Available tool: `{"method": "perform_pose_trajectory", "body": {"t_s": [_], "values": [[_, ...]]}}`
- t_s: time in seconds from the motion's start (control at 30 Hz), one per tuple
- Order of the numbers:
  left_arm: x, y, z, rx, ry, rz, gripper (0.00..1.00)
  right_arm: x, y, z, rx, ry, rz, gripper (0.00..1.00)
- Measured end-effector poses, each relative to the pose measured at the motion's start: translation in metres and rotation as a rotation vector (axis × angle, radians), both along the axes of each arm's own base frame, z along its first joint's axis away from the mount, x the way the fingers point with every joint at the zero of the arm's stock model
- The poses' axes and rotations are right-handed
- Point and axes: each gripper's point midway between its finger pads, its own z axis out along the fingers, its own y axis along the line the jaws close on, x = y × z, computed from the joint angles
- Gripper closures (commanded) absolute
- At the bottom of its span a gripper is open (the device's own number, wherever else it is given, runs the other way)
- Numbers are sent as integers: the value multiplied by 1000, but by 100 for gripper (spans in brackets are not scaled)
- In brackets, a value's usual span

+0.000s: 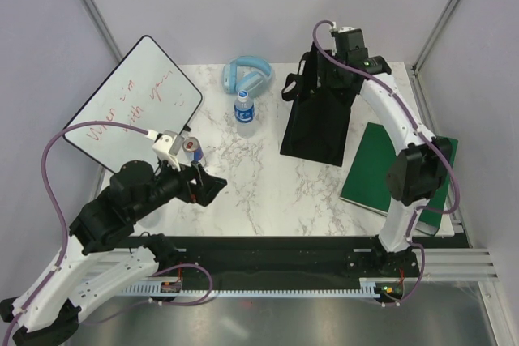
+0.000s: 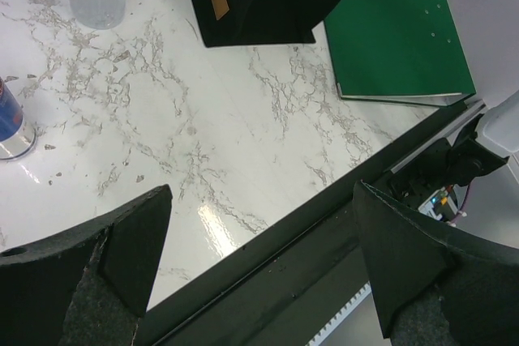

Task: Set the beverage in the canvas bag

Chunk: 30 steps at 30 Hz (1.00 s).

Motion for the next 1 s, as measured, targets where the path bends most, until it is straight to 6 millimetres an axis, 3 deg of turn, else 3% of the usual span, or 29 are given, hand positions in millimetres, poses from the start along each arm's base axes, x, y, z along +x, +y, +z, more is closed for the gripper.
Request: {"method": "perform_pose_trajectory", "body": {"t_s": [0.27,0.53,0.63,0.8,0.9,1.0], "values": [[4,-4,-3,22,23,-2,0,-19,7,112,99,-211,58,25],[5,-4,-4,25,23,-1,0,-41,21,167,170,-287,134,26],[4,-3,-3,25,16,-2,0,-55,46,193,200,-332,199,26],[4,-1,0,19,5,4,0,-89,116,230,262,-401,358,25],[2,1,3,10,-7,4,0,-104,151,231,276,-404,427,25],[-1,4,7,-4,-25,6,0,-105,178,215,269,-378,454,24]]}}
